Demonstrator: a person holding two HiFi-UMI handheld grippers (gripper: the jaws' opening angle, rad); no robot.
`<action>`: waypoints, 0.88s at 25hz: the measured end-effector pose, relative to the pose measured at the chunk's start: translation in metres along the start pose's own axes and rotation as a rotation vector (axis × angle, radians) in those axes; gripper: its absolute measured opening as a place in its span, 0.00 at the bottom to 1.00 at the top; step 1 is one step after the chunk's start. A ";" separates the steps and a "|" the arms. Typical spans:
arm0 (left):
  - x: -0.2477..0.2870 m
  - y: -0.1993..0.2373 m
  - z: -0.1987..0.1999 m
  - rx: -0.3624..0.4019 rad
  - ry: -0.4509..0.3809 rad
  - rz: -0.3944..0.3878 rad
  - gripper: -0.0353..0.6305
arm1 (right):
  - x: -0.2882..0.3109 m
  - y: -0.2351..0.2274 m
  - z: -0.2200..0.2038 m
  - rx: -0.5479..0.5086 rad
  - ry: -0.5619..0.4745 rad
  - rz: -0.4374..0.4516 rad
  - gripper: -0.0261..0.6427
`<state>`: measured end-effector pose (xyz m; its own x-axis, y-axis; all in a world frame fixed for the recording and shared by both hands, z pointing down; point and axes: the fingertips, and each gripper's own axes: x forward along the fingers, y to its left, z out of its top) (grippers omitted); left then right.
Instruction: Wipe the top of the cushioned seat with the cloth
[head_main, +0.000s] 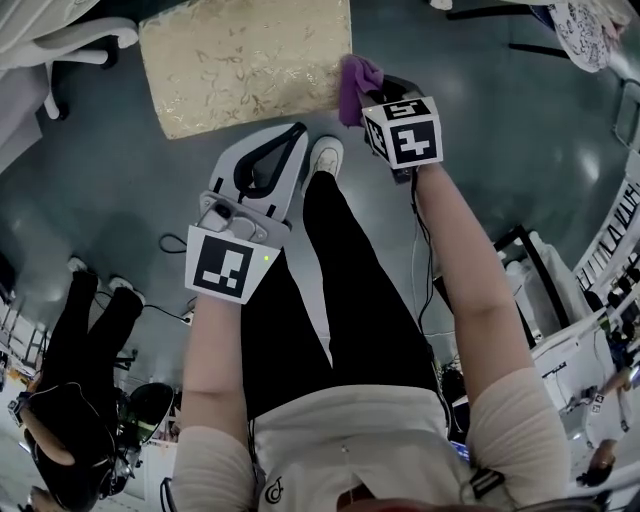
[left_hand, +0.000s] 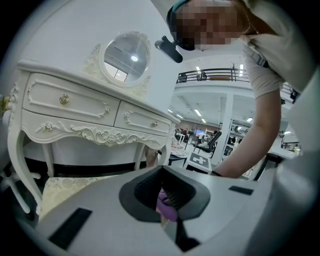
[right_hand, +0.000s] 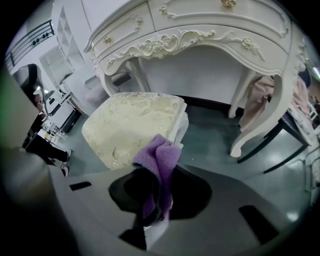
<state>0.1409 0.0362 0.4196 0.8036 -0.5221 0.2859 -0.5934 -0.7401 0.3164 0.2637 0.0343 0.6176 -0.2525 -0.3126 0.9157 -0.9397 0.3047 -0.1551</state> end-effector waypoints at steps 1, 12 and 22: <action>0.001 -0.001 -0.001 0.000 0.001 0.002 0.07 | 0.000 -0.004 -0.004 -0.006 0.010 -0.006 0.16; -0.001 -0.016 0.010 0.000 -0.010 0.001 0.07 | -0.047 0.011 0.014 -0.132 -0.023 -0.013 0.16; -0.058 0.007 0.036 0.045 -0.001 -0.005 0.07 | -0.108 0.078 0.056 -0.077 -0.204 -0.027 0.17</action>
<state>0.0923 0.0461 0.3731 0.8064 -0.5191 0.2833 -0.5870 -0.7607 0.2770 0.2050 0.0412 0.4858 -0.2764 -0.4950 0.8237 -0.9283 0.3594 -0.0954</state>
